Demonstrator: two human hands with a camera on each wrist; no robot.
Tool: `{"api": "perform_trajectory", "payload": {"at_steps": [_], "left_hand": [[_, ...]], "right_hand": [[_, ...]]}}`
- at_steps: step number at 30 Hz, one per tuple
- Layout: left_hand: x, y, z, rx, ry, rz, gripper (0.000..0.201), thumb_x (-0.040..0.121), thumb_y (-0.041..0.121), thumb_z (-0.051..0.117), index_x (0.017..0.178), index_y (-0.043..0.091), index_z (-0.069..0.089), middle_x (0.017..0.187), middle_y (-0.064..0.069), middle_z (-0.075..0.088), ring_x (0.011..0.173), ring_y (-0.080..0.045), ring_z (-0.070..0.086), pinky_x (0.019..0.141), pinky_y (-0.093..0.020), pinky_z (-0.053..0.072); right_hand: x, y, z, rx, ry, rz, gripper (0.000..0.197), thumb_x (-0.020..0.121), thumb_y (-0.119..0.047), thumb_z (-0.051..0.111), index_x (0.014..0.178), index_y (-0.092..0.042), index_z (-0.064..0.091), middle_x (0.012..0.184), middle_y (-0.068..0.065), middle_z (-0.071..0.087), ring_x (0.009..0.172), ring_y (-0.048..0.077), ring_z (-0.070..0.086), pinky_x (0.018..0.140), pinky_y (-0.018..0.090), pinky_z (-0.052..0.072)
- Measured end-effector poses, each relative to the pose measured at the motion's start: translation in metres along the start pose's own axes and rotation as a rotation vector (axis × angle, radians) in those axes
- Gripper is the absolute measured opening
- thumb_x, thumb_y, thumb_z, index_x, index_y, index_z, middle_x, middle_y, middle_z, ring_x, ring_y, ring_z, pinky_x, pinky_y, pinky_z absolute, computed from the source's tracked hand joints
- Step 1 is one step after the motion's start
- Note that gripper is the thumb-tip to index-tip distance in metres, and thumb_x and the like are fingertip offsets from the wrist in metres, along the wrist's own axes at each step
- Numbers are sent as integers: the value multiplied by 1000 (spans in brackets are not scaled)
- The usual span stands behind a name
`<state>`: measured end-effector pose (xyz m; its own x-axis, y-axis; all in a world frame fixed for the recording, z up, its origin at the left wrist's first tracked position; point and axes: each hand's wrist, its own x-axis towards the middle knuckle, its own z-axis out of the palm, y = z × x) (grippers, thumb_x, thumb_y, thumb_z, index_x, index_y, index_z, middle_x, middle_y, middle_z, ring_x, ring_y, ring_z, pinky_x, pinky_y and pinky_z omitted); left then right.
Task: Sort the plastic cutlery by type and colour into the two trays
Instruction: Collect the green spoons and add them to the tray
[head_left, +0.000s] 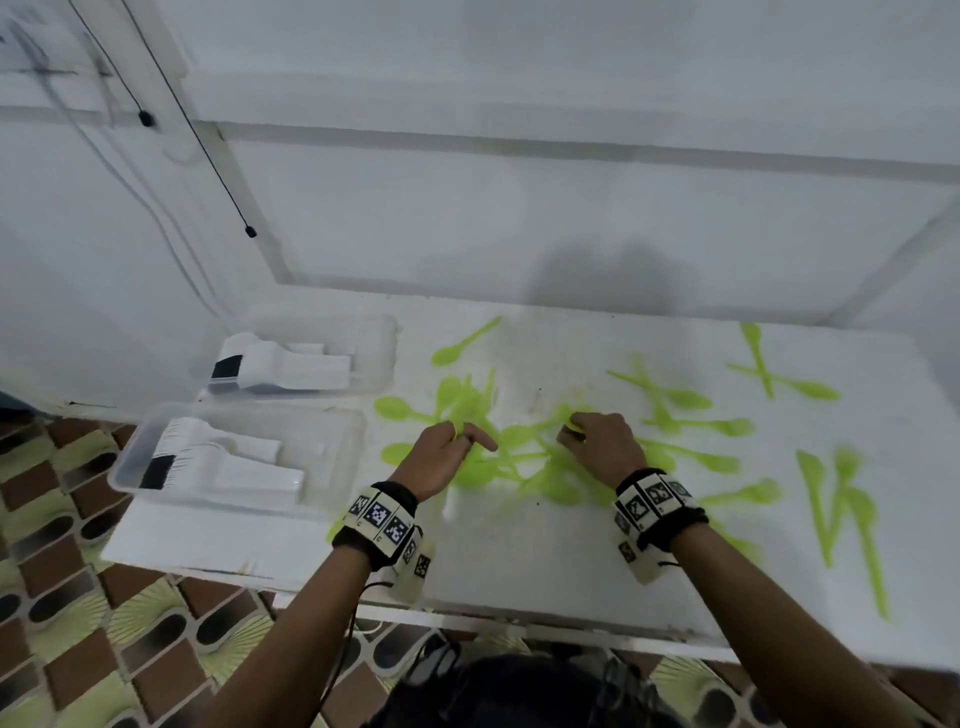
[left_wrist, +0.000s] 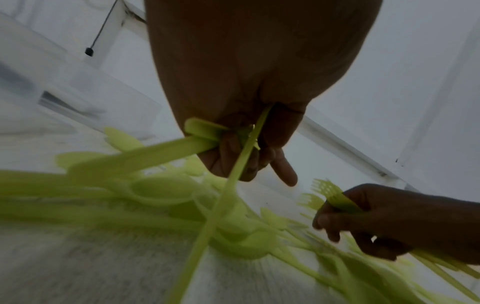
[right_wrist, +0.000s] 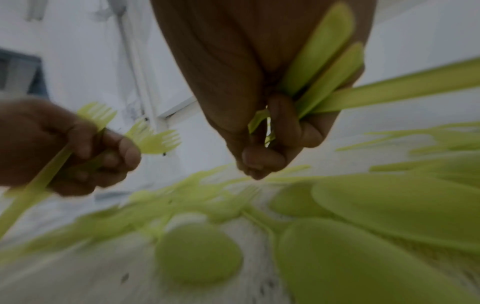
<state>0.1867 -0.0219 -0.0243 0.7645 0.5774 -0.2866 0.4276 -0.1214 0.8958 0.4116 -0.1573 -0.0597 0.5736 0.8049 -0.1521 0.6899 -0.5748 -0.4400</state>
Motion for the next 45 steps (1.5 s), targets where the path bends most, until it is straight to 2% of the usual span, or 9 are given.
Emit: {"api": "perform_trajectory", "payload": {"at_steps": [5,9,13,19,31,34,37,40,45], "left_hand": [[9,1,16,169,4,2,38,99,25,41,81,30,74,100,-19,69,76,-19,52,73,-35,41],[17,-3,43,493,-17,50,78,96,75,32,94,7,70,94,-14,70,87,-29,64,79,-46,50],[13,3,71,745,-38,76,44,92,53,65,103,10,63,109,-12,63,103,-33,61,79,-40,50],[18,0,81,970,-37,64,31,99,30,52,121,9,55,124,-15,57,116,-35,56,85,-37,44],[35,40,64,462,113,190,31,101,27,51,77,7,56,64,-15,60,70,-42,60,64,-45,45],[40,51,77,354,103,185,42,104,33,40,79,15,69,55,1,53,65,-30,58,64,-36,37],[47,55,91,250,55,215,41,99,39,38,83,28,74,64,-6,61,57,-15,51,64,-34,38],[52,58,105,239,-25,236,36,104,35,50,73,32,69,87,8,75,57,-3,53,66,-29,42],[56,74,134,55,30,203,20,99,24,65,83,22,77,72,3,75,70,-6,71,77,-21,51]], "right_hand": [[-1,13,-16,24,120,26,24,95,-30,64,90,-8,71,86,13,73,86,36,68,71,39,52],[-14,12,-9,27,80,96,29,93,-37,64,83,-10,67,79,10,69,80,32,64,67,37,51],[-19,20,-6,139,166,151,29,95,-31,62,80,-7,64,78,11,69,78,34,64,66,39,53],[-34,42,-12,191,312,229,22,95,-32,63,94,-15,76,86,7,75,85,30,68,71,37,54],[-66,89,-29,221,292,290,15,91,-25,63,90,-17,76,86,5,75,84,30,69,77,40,56],[-73,101,-37,194,262,309,41,83,-50,46,88,-19,72,87,4,75,85,30,69,77,41,57],[-79,123,-40,181,263,307,60,75,-61,32,88,-17,71,84,7,72,83,33,68,74,45,57],[-84,140,-51,190,256,335,38,88,-46,51,92,-15,72,84,8,72,84,34,68,74,45,57],[-74,159,-65,223,246,282,18,92,-29,62,86,-15,71,83,6,73,81,30,68,73,43,56]]}}
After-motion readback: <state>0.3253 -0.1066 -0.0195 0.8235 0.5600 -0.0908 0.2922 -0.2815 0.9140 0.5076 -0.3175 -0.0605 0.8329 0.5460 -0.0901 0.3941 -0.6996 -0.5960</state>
